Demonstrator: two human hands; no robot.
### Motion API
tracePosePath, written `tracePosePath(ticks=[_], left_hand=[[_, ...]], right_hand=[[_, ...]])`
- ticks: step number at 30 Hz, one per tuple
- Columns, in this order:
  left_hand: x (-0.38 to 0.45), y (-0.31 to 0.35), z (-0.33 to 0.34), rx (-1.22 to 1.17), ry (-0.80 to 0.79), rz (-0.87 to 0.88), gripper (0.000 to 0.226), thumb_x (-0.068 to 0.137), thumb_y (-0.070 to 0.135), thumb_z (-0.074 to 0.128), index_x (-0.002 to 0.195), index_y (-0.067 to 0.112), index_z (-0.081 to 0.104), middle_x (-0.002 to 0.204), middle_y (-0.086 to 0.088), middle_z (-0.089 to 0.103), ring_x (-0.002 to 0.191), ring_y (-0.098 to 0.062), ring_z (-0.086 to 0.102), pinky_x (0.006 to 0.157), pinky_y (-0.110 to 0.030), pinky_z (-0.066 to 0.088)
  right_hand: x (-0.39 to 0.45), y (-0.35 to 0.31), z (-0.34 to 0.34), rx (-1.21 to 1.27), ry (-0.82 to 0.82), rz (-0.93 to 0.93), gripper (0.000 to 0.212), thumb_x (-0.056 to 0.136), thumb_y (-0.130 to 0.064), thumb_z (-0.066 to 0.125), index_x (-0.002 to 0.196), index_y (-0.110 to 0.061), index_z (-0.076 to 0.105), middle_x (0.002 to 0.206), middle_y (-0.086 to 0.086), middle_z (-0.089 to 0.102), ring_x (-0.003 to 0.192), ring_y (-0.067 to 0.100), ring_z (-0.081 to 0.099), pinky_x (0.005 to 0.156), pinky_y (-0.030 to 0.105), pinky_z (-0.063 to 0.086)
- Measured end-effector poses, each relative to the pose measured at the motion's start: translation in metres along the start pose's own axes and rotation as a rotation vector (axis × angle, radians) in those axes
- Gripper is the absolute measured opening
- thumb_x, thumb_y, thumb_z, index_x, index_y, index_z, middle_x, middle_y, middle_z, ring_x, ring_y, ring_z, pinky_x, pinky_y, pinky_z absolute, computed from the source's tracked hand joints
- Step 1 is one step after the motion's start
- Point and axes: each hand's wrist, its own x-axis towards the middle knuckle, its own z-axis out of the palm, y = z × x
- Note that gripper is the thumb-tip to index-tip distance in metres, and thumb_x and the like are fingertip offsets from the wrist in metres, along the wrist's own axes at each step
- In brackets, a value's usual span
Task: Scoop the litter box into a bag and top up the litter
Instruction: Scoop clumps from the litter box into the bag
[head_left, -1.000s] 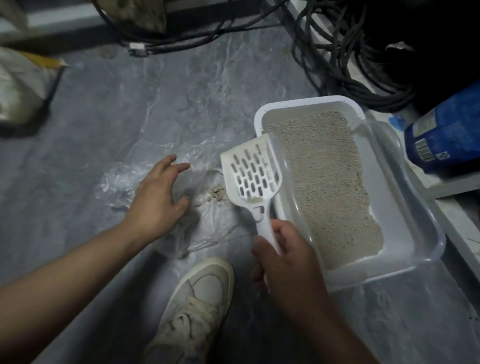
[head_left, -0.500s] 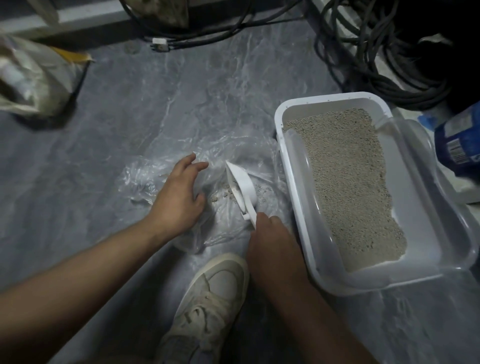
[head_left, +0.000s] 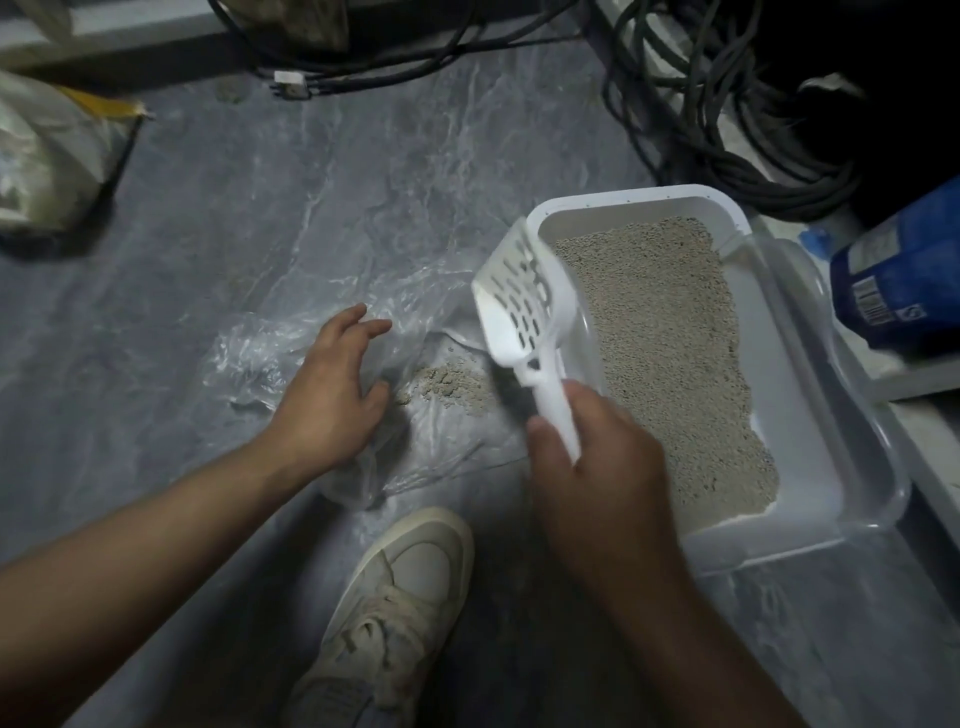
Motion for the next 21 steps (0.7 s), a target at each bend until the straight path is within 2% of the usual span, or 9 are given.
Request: tracePosePath(ticks=[3,6,8,10,12,14,18,21], left_hand=[[0.001,0.002,0.001,-0.006,0.003,0.001,0.064,0.091,0.007,0.066,0.15,0.02,0.046,0.167,-0.002,0.025,0.151,-0.02,0.031,0.113,-0.025,0.024],[0.001,0.003,0.002,-0.002,-0.001,0.013,0.063,0.091,0.007,0.066,0.15,0.019,0.047,0.166,-0.002,0.027,0.15,-0.021,0.032,0.113,-0.025,0.023],[0.001,0.004,0.002,-0.002,-0.005,0.018,0.062,0.091,0.007,0.066,0.149,0.018,0.048,0.166,-0.003,0.029,0.149,-0.022,0.033,0.114,-0.027,0.025],[0.0,0.005,0.003,-0.007,-0.009,0.019,0.062,0.091,0.006,0.067,0.148,0.018,0.049,0.164,-0.004,0.031,0.147,-0.024,0.036,0.116,-0.031,0.029],[0.0,0.004,0.003,-0.011,-0.007,0.02,0.06,0.09,0.006,0.068,0.147,0.017,0.051,0.163,-0.006,0.033,0.145,-0.025,0.038,0.114,-0.03,0.029],[0.0,0.003,0.003,-0.011,0.004,0.025,0.058,0.089,0.005,0.069,0.144,0.016,0.054,0.16,-0.007,0.037,0.145,-0.025,0.039,0.112,-0.028,0.028],[0.002,0.0,0.0,-0.038,0.016,0.034,0.052,0.086,0.004,0.071,0.136,0.015,0.06,0.154,-0.009,0.045,0.136,-0.029,0.048,0.112,-0.046,0.043],[0.002,-0.002,-0.002,-0.059,0.033,0.052,0.05,0.086,0.003,0.07,0.133,0.016,0.062,0.151,-0.007,0.048,0.134,-0.027,0.05,0.111,-0.05,0.045]], right_hand=[[0.012,0.002,-0.037,0.206,0.07,0.153,0.02,0.093,-0.022,0.064,0.112,-0.027,0.068,0.075,-0.004,0.068,0.063,0.018,0.065,0.057,0.032,0.052],[0.027,0.027,-0.066,0.23,0.146,0.312,0.012,0.093,-0.024,0.063,0.103,-0.024,0.069,0.063,0.004,0.066,0.05,0.022,0.064,0.05,0.039,0.055],[0.037,0.048,-0.078,0.215,0.108,0.451,0.01,0.092,-0.021,0.061,0.096,-0.015,0.07,0.061,0.008,0.067,0.048,0.024,0.063,0.052,0.041,0.056],[0.046,0.062,-0.082,0.268,0.008,0.619,0.011,0.093,-0.011,0.06,0.091,-0.005,0.069,0.063,0.013,0.064,0.046,0.023,0.057,0.048,0.036,0.05],[0.051,0.069,-0.08,0.285,-0.092,0.734,0.011,0.094,-0.004,0.058,0.089,0.001,0.067,0.064,0.014,0.062,0.045,0.02,0.05,0.044,0.028,0.041],[0.057,0.073,-0.077,0.266,-0.16,0.794,0.011,0.094,-0.003,0.058,0.088,0.0,0.067,0.063,0.014,0.063,0.043,0.018,0.047,0.043,0.024,0.037],[0.075,0.077,-0.071,0.26,-0.193,0.837,0.01,0.095,-0.002,0.057,0.091,-0.002,0.066,0.062,0.013,0.064,0.038,0.015,0.047,0.039,0.02,0.036],[0.085,0.078,-0.061,0.315,-0.222,0.848,0.01,0.097,-0.002,0.056,0.091,-0.004,0.064,0.06,0.011,0.062,0.036,0.014,0.046,0.038,0.018,0.034]])
